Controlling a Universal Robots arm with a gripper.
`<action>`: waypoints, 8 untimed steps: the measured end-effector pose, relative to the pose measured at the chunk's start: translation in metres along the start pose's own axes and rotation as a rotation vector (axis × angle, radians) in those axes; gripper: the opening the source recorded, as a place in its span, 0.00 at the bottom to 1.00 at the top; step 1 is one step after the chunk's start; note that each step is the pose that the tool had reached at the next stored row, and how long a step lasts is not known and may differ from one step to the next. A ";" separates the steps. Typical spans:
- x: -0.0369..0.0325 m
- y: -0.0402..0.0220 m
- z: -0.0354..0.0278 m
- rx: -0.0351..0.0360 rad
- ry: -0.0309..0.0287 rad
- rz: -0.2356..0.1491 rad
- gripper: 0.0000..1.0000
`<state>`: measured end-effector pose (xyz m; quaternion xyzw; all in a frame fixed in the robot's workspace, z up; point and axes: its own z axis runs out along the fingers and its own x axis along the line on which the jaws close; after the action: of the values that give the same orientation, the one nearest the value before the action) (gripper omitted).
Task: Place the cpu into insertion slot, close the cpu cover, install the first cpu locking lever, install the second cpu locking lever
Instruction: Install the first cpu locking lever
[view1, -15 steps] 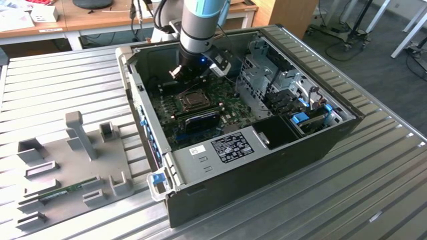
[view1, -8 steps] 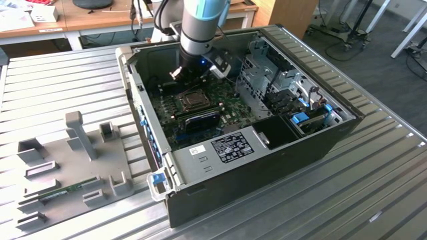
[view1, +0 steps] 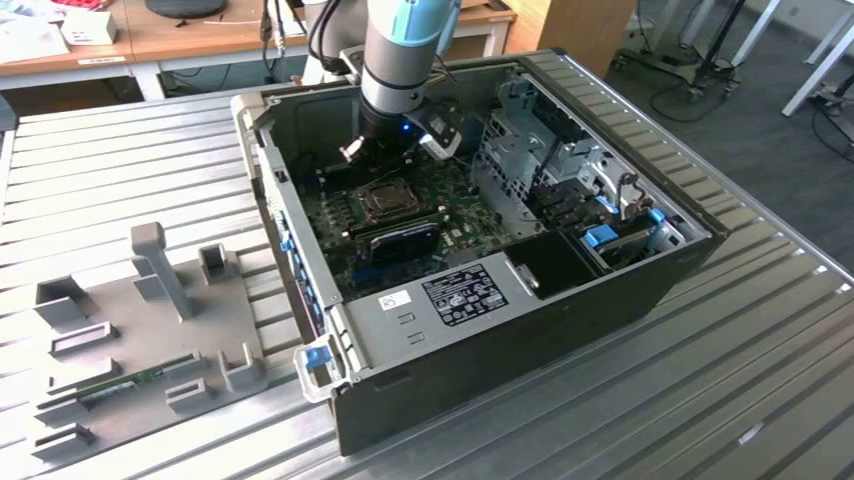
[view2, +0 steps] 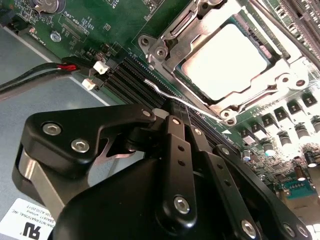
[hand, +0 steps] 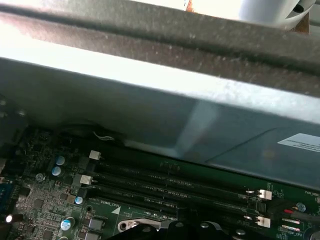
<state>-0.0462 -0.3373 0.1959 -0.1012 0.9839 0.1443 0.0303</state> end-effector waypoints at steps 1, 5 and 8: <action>0.0000 0.0000 0.0000 -0.0001 0.0000 0.000 0.10; 0.0000 0.0000 0.0001 -0.0002 -0.0001 0.000 0.10; -0.0001 0.0004 -0.0012 -0.0002 -0.0001 0.000 0.10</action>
<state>-0.0462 -0.3373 0.1972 -0.1012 0.9839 0.1444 0.0304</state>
